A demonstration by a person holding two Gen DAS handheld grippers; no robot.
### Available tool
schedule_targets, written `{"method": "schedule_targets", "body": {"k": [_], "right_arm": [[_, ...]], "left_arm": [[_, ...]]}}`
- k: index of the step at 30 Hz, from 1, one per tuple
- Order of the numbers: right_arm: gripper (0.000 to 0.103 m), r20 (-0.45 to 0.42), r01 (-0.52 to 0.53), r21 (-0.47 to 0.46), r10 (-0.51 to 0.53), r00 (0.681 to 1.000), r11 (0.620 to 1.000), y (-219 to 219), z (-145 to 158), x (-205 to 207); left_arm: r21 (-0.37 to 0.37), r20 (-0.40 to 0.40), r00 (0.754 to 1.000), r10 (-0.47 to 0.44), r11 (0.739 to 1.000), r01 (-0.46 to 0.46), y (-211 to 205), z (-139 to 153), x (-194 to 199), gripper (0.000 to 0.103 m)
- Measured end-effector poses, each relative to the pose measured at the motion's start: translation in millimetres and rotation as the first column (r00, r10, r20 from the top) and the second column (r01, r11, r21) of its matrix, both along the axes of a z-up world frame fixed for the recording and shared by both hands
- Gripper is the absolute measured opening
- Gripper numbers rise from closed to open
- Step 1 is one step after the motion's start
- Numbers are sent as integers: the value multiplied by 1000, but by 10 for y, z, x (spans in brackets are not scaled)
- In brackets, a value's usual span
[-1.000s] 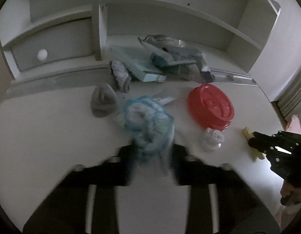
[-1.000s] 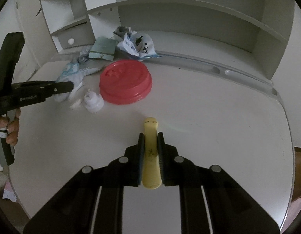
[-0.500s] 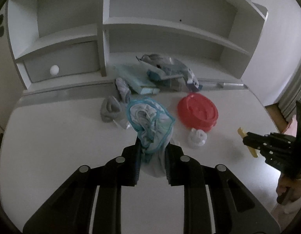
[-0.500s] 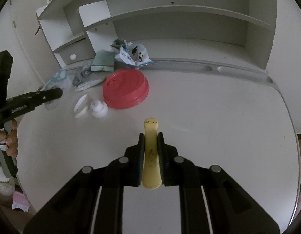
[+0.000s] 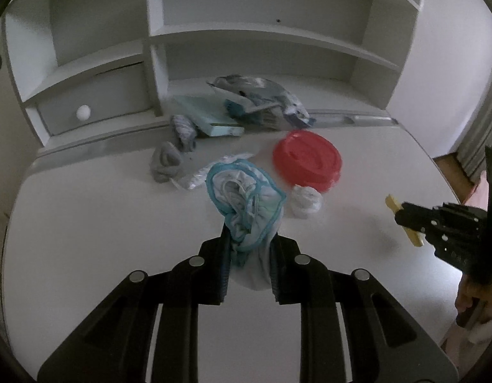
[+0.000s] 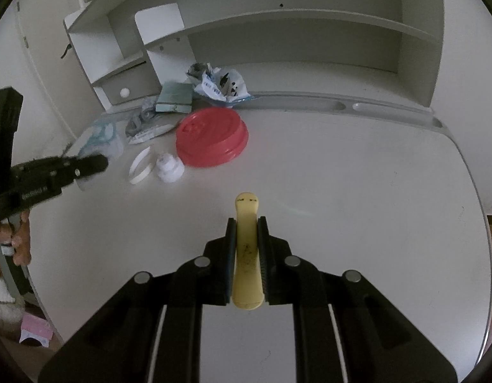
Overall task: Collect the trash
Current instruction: 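Carry the cloth and yellow stick over the black bin and open both grippers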
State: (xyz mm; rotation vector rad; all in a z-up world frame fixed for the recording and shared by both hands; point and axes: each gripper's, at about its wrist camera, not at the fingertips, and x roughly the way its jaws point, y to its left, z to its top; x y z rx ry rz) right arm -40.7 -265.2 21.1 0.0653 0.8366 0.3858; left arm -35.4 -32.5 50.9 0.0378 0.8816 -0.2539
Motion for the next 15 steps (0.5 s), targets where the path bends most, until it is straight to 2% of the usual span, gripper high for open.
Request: {"method": "schedule_targets", "body": {"k": [1,4,6,8,10,11,13,15], "right_arm": [[14,4,5,17,-5,1000,1000,-41,30,-26],[14,30,40,94,-43,999,995,-345,201,-199],[14,50,82,134,-89,995,988,-628,332,-376],[14,75,141,162,-155,985,977,-992,469,-608],[14,101,229,177,-249,963,957,-1434,601,-920],[14,112,298,182,-321,940,937,-1750,656,-1156],[14,112,405,190,-430,896,894,-2207,657,-1523],[14,74,500,214,-524,848,839,-2623,534,-1857]], "left_arm": [[13,10,1000,-7,1000,6,-69,18,-30,20],[25,45,993,-110,994,109,-520,131,-173,20],[9,69,976,-206,978,206,-935,246,-281,20],[-5,86,949,-304,952,305,-1376,349,-390,20],[-16,92,910,-405,913,408,-1860,410,-517,20],[-20,95,880,-466,883,470,-2163,433,-619,20],[-26,101,812,-575,814,580,-2711,438,-846,20],[-21,110,722,-683,725,689,-3322,380,-1167,20]]}}
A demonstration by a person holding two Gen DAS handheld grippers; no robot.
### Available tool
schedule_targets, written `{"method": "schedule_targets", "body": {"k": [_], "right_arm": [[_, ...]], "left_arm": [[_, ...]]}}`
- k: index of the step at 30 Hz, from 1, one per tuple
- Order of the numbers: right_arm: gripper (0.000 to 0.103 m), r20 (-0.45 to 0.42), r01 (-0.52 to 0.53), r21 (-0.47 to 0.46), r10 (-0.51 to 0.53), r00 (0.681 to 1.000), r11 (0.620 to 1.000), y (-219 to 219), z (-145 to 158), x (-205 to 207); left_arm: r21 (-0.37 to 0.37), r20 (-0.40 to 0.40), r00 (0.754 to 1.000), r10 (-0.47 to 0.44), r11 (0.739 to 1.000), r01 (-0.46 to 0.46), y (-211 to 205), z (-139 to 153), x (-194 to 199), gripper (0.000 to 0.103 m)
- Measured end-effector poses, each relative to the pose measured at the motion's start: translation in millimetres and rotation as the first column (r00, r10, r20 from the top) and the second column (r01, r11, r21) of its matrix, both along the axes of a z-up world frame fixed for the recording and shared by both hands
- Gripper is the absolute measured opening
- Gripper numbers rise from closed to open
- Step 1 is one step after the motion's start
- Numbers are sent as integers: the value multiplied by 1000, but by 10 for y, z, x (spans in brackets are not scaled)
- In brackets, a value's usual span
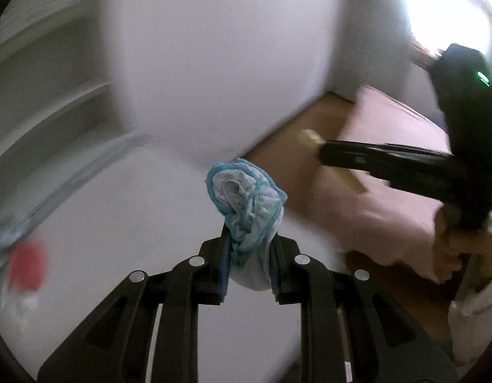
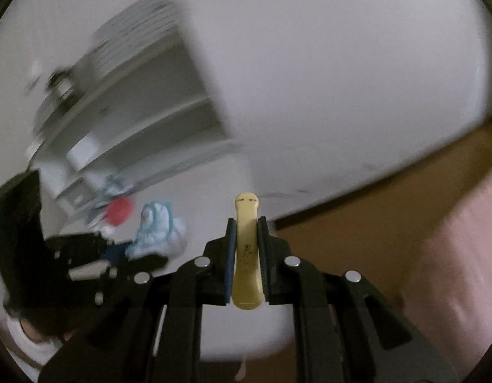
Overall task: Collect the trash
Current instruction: 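Carry the cloth and yellow stick over the black bin and open both grippers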
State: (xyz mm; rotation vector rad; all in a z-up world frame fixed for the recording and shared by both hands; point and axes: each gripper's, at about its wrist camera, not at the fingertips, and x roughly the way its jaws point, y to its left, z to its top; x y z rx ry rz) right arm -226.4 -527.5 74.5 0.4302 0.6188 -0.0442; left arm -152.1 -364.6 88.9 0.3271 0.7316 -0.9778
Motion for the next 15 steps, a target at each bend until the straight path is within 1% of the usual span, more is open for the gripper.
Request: {"method": "schedule_targets", "body": {"k": [1,2,4,6,7,8,10,11,12,13,15], "right_arm": [[14,-15,43,27,-43,999,999,-176,-93,-148],[14,-50,99,51,-97,994,994,-410,-266,-344],[14,-114,164,83,-154,982,983,-673,-566,-547],[14,-214,234,141,-201,956,962,-977,-1051,-723],[14,-272,268,170,-216,938,948,-1113,-1339,-794],[14,-307,290,192,-223,925,938,-1190,-1534,-837],[14,-411,344,244,-225,883,906,-1353,-2109,-922],[14,-461,358,256,-212,862,898,-1386,-2366,-932],[14,-495,365,269,-197,846,891,-1396,-2554,-920],[14,-539,379,288,-178,823,880,-1411,-2810,-926],[14,-597,395,304,-149,788,867,-1413,-3137,-944]], "left_arm": [[0,-11,999,-49,999,49,-230,-53,-124,20],[2,-38,993,-109,994,110,-504,-149,-274,20],[27,-85,980,-183,982,185,-924,-390,-494,20],[94,-159,961,-225,966,242,-1339,-816,-668,20],[123,-187,955,-229,959,254,-1455,-989,-703,20],[176,-219,950,-222,949,262,-1606,-1254,-737,19],[289,-269,944,-192,919,270,-1833,-1794,-735,19],[320,-285,942,-177,909,268,-1892,-1957,-705,20],[353,-316,935,-158,896,271,-1944,-2159,-653,20],[376,-343,928,-147,884,279,-1992,-2316,-623,19],[418,-385,914,-127,859,296,-2074,-2598,-591,19]]}}
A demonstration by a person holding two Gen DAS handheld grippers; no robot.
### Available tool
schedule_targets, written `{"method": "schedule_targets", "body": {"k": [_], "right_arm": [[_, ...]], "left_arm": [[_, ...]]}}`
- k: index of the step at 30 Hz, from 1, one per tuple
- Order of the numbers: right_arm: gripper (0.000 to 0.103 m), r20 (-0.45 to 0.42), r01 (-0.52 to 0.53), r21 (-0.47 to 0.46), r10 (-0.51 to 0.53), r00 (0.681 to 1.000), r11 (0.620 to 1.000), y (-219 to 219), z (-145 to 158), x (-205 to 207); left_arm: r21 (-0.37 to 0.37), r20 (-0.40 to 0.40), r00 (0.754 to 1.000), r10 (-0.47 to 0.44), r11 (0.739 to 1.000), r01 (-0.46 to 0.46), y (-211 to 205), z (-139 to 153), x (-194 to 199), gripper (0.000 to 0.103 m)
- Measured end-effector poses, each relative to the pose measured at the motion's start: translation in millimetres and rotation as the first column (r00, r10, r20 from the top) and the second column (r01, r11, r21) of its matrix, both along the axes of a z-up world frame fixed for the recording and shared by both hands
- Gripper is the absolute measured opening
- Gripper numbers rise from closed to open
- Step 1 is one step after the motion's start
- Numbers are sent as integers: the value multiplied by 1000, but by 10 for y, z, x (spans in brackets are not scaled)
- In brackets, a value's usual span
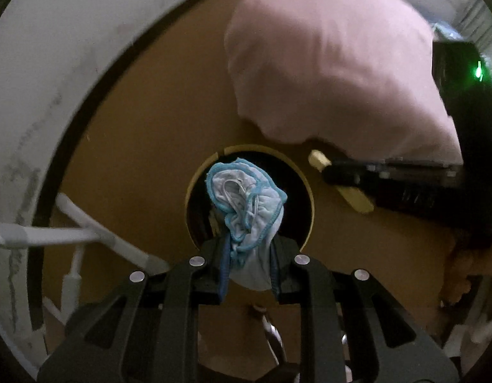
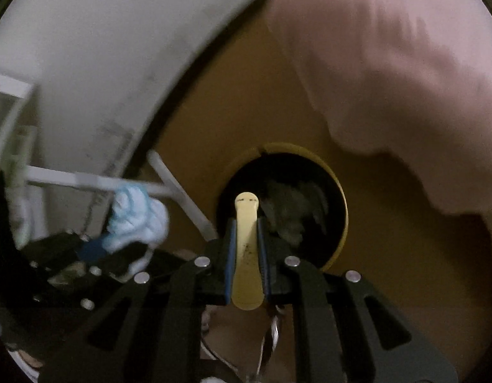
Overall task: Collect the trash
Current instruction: 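Carry the cloth and yellow stick over the black bin and open both grippers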
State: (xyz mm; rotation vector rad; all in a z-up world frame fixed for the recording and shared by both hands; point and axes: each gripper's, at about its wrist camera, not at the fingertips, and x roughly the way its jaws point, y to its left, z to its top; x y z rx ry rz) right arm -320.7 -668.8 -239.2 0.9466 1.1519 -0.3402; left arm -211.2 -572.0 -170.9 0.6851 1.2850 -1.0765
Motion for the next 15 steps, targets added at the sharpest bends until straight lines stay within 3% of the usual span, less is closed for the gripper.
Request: {"method": "schedule_targets", "body": {"k": [3,9,10,11,12,13,14,15], "right_arm": [[14,-27,11,47,-9,1000,999,-25,-220,-81],[14,24,42,87,-44,999,995,-83,-201,-132],[14,31,43,92,-46,998,995,-76,-199,-133],[18,35,50,93,-53,998,994,-70,-184,-113],[24,42,57,95,-61,997,994,-69,-177,-110],[54,46,66,90,-70,996,994,-80,-151,-115],[84,50,76,77,-80,996,994,-96,-118,-139],[88,57,97,42,-99,993,994,-122,-49,-172]], "left_arm": [[36,-31,999,7,999,-6,-52,-193,14,19],[24,-47,999,17,1000,-16,-178,-245,-59,20],[19,-34,999,20,1000,-19,-200,-239,-70,27],[13,-8,1000,28,1000,-28,-212,-223,-70,50],[6,11,999,38,999,-38,-226,-215,-69,65],[-9,23,998,50,999,-50,-219,-192,-63,86],[-29,40,997,61,998,-60,-193,-158,-59,88],[-36,55,996,63,997,-61,-181,-125,-59,88]]}}
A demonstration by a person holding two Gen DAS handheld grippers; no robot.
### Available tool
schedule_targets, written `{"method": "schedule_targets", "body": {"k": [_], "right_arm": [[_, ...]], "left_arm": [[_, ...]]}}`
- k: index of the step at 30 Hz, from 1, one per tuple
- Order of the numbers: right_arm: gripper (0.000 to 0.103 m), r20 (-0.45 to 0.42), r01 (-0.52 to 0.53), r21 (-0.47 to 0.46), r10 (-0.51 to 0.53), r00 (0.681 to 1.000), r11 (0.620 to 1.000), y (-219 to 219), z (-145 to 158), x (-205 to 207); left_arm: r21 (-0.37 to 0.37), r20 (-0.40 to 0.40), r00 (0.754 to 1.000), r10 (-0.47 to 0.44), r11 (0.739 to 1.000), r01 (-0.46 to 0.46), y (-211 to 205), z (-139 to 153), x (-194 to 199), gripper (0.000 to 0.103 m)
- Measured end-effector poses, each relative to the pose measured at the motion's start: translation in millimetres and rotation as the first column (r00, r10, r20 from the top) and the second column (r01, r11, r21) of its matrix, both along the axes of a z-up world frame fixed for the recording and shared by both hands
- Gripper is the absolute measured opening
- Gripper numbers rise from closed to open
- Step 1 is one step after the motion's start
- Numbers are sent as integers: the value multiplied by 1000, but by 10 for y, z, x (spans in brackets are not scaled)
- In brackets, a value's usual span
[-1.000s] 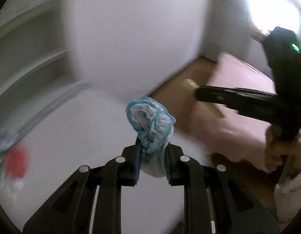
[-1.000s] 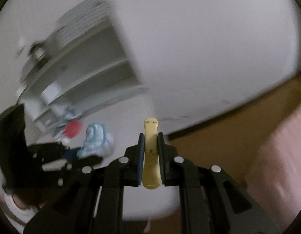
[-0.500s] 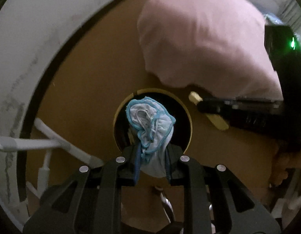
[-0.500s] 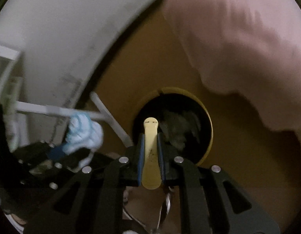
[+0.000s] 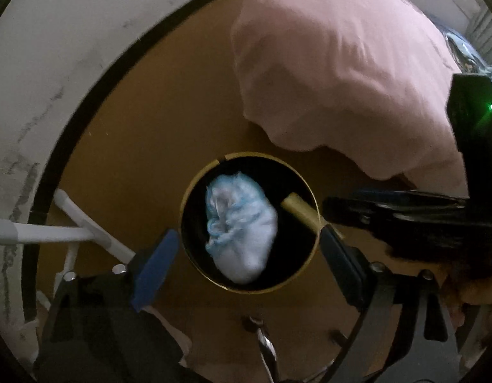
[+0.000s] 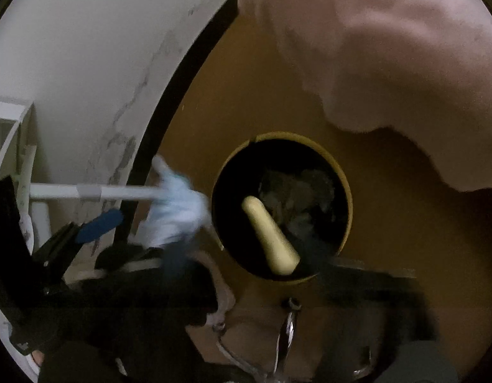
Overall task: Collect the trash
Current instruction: 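Carry the cloth and yellow stick over the black bin and open both grippers, then return both grippers toward the desk, then grasp the grey sock with the left gripper while the right grasps the red lid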
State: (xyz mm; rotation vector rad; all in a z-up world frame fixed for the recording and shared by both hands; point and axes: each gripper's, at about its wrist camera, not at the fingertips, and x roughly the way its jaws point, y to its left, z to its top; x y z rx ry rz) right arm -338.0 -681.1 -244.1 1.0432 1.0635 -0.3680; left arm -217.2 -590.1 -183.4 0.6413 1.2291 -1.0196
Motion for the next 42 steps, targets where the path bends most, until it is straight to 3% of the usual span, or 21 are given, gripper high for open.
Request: {"method": "schedule_targets", "body": {"k": [4,6,8,10,12,14,17,19,22,27,31,33,35,38,42], "right_arm": [[88,18,120,-43,-120,993,992,-209,279,-163],[88,12,191,-120,-191,981,974,-324,490,-282],[92,11,255,-259,-262,965,932,-381,804,-398],[96,24,297,-441,-320,947,847,-348,1192,-487],[96,69,306,-607,-335,940,734,-200,1579,-516],[96,109,293,-685,-305,946,666,-38,1859,-477],[96,164,280,-685,-232,959,672,210,2047,-319],[96,175,253,-684,-183,967,684,379,2091,-164],[96,178,179,-682,-77,981,709,691,2221,174],[96,227,78,-713,124,966,697,1437,2593,894],[96,278,6,-731,289,916,683,2111,2914,1467],[96,293,-48,-735,380,877,676,2510,3050,1790],[96,272,-127,-755,485,831,643,2932,3137,2134],[96,236,-218,-776,592,771,592,3440,3198,2497],[96,191,-330,-777,700,688,536,4059,3147,2934]], "left_arm": [[-39,42,999,-34,999,36,-45,193,-52,89],[-104,92,993,-69,991,78,-60,478,-148,89],[-221,166,981,-98,966,134,6,967,-274,93],[-311,241,967,-84,937,159,153,1380,-340,96],[-403,317,948,-22,902,156,438,1856,-316,97],[-459,335,939,70,883,99,747,2177,-149,97],[-498,335,909,248,865,-52,1323,2475,237,97],[-521,320,877,358,840,-153,1764,2588,489,97],[-537,292,813,504,790,-297,2492,2687,836,97],[-527,302,650,698,690,-497,3766,2734,1210,97],[-491,307,519,798,600,-632,4697,2656,1429,97],[-475,292,442,848,530,-702,5190,2644,1566,97],[-463,270,376,887,462,-756,5609,2616,1678,97],[-445,257,326,910,410,-796,6081,2536,1803,97],[-424,238,319,917,394,-815,6357,2494,1913,97]]}}
